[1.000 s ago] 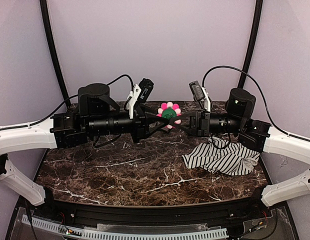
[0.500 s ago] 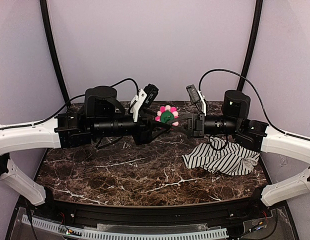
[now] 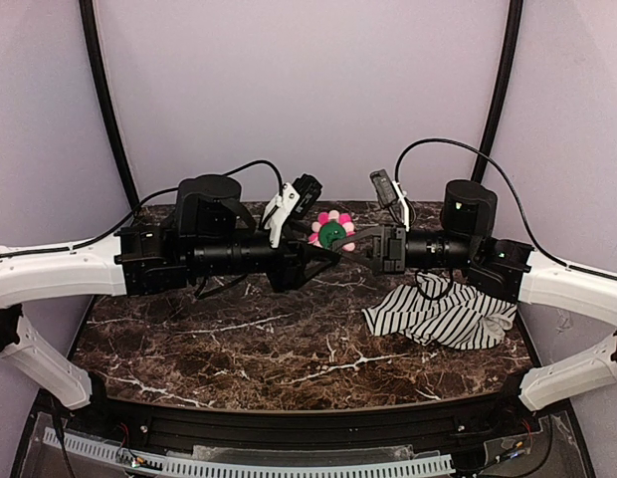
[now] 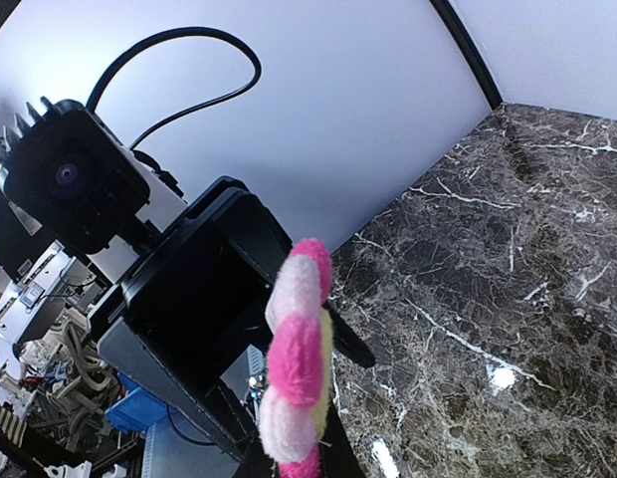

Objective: Remove the brooch from the garment
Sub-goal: Pass from the right arm to the left

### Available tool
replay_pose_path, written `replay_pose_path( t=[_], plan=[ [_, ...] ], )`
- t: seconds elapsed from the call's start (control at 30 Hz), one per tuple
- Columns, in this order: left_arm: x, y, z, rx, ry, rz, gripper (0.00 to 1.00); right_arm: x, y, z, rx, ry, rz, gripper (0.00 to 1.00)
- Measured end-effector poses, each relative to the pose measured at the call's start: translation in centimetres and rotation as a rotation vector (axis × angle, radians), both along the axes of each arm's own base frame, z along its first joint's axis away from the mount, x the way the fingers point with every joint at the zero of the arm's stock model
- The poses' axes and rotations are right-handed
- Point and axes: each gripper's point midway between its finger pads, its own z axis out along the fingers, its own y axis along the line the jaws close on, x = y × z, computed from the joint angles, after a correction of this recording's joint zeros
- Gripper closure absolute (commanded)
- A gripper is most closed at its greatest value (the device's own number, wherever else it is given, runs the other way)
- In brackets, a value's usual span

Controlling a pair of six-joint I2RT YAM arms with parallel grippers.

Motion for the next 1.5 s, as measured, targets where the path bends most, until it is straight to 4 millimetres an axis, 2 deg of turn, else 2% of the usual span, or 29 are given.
replay_pose_path(
  t=[0.2, 0.5, 0.57, 0.67, 0.73, 0.83, 0.93, 1.03, 1.1, 1.5],
  plan=[
    [0.3, 0.1, 0.0, 0.005, -0.014, 0.023, 0.58, 0.1, 0.0, 0.0, 0.000, -0.001, -0.007, 1.00],
    [0.4, 0.3, 0.2, 0.001, -0.018, 0.035, 0.56, 0.1, 0.0, 0.2, 0.006, -0.006, -0.007, 1.00],
    [0.4, 0.4, 0.3, -0.001, -0.020, 0.040, 0.50, 0.1, 0.0, 0.2, 0.005, -0.005, -0.007, 1.00],
    [0.3, 0.6, 0.5, -0.017, -0.025, 0.038, 0.27, 0.1, 0.0, 0.1, 0.002, -0.003, -0.007, 1.00],
    [0.0, 0.7, 0.8, -0.033, -0.015, 0.024, 0.20, 0.1, 0.0, 0.0, -0.001, -0.004, -0.003, 1.00],
    [-0.6, 0.9, 1.7, -0.072, 0.009, -0.013, 0.16, -0.3, 0.0, -0.1, -0.004, -0.016, 0.019, 1.00],
    [-0.9, 1.1, 2.5, -0.116, 0.051, -0.055, 0.19, -1.0, 0.1, 0.0, -0.002, -0.030, 0.061, 1.00],
    [-0.8, 1.3, 3.0, -0.151, 0.098, -0.086, 0.33, -1.9, 0.2, 0.2, 0.007, -0.047, 0.114, 1.00],
    [-0.7, 1.5, 2.9, -0.167, 0.135, -0.105, 0.36, -2.4, 0.1, 0.2, 0.010, -0.051, 0.142, 1.00],
    [-1.9, 1.0, 2.0, -0.171, 0.247, -0.197, 0.39, -3.4, 0.0, 0.3, 0.016, -0.074, 0.193, 1.00]
  ],
)
